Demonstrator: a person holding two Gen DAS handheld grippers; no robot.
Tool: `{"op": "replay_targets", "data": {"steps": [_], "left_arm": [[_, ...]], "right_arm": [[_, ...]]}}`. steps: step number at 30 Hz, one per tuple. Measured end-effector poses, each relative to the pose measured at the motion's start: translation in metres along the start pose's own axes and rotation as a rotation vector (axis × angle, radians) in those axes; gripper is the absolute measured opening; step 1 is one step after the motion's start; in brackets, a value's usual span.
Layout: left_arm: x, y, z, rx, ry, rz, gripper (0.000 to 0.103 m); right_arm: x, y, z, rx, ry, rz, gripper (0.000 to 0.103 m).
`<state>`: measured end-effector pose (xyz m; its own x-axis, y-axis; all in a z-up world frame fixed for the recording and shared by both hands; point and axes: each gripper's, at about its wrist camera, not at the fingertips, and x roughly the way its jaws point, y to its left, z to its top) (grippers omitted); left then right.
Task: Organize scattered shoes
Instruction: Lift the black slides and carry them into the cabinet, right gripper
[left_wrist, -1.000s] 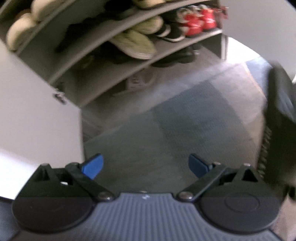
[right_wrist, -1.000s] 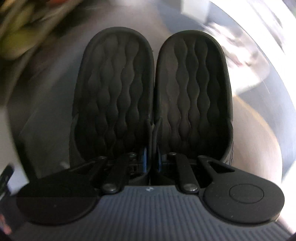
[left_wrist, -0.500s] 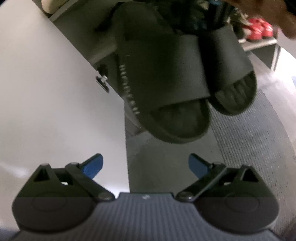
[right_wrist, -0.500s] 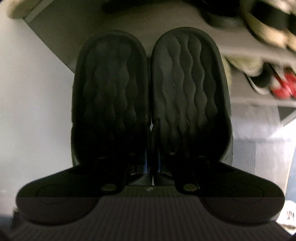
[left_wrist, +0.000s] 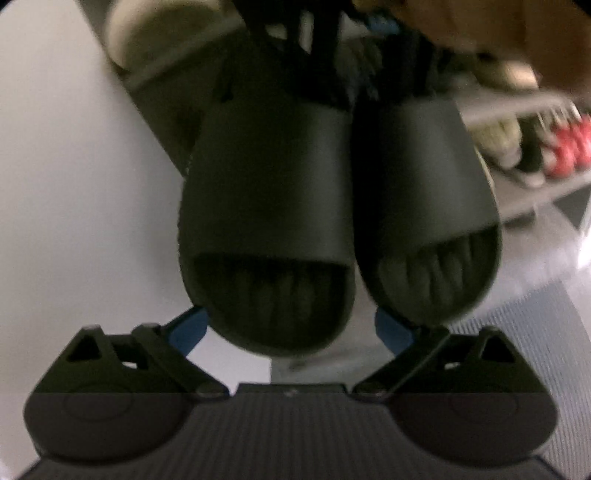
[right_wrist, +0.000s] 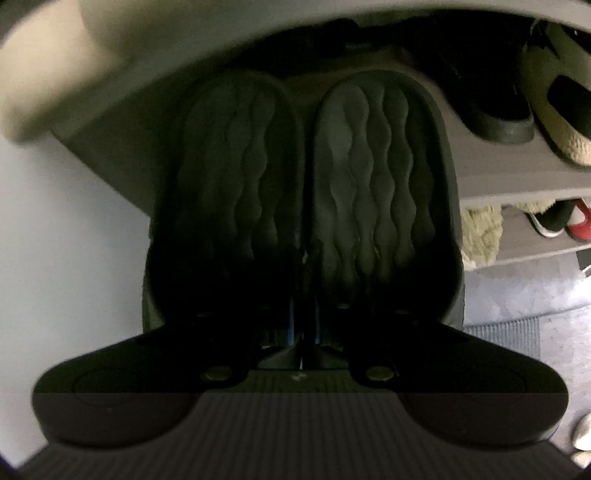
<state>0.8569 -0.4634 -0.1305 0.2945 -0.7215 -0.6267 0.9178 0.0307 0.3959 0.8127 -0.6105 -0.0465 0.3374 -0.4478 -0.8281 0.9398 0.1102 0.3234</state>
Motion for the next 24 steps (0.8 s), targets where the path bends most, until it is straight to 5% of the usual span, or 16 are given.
{"op": "replay_targets", "data": {"steps": [9,13,24], "left_arm": [[0.002,-0.016,0.009,0.088,-0.126,-0.126,0.099],[0.019,-0.030,0.007,0.080,-0.123,-0.069,0.097],[0.037,-0.030,0.012,-0.034,-0.157,0.027,0.048]], "right_arm": [[0.006,0.001,0.019,0.040,0.015,0.042,0.013],[0.003,0.003,0.012,0.076,0.039,0.072,0.013],[0.007,0.010,0.027,0.029,0.029,0.084,0.016]]}}
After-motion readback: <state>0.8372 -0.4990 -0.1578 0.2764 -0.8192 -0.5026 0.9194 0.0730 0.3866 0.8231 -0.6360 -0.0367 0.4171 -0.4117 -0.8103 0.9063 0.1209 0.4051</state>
